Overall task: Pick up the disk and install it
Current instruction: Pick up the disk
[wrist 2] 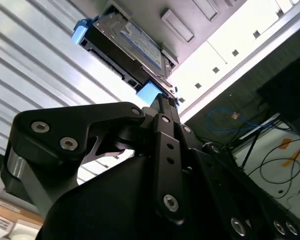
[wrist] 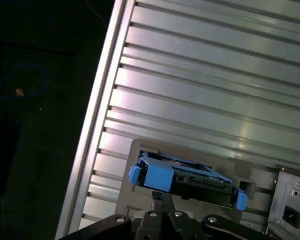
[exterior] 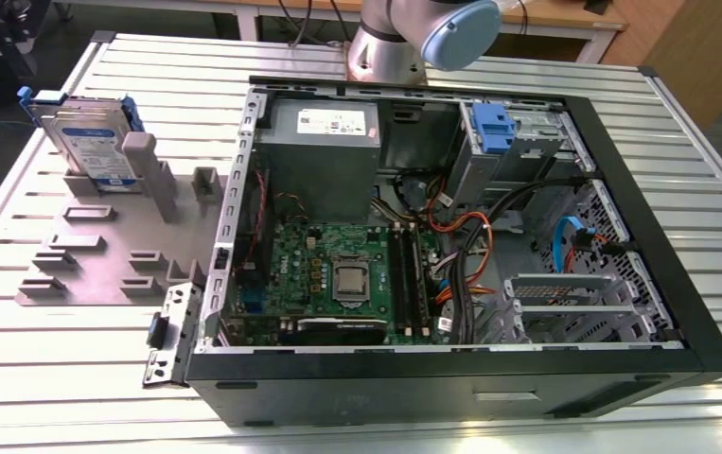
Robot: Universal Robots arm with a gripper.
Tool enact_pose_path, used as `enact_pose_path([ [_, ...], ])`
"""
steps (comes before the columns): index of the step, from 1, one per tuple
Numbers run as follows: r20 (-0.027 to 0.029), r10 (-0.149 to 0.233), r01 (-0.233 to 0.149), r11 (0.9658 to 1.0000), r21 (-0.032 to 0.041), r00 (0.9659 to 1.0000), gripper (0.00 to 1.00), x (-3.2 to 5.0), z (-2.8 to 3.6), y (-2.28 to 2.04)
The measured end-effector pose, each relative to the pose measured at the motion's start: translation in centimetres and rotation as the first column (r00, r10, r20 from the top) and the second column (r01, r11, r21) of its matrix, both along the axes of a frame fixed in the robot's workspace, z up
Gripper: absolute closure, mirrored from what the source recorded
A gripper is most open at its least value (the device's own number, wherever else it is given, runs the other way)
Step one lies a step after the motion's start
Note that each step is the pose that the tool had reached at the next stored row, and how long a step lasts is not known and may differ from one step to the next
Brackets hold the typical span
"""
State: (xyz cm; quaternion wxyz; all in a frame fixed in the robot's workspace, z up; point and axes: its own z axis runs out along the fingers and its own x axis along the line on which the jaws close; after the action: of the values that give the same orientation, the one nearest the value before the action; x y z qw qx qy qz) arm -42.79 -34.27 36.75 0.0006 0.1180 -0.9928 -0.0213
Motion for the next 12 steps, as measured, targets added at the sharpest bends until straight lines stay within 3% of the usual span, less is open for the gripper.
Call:
enact_pose_path([
  [5, 0.0000, 0.087, -0.087, 0.9962, 0.0000, 0.9962, 0.89, 0.00, 0.00, 0.00],
  [12, 0.0000, 0.177, -0.177, 0.9841, 0.0000, 0.9841, 0.89, 0.00, 0.00, 0.00],
])
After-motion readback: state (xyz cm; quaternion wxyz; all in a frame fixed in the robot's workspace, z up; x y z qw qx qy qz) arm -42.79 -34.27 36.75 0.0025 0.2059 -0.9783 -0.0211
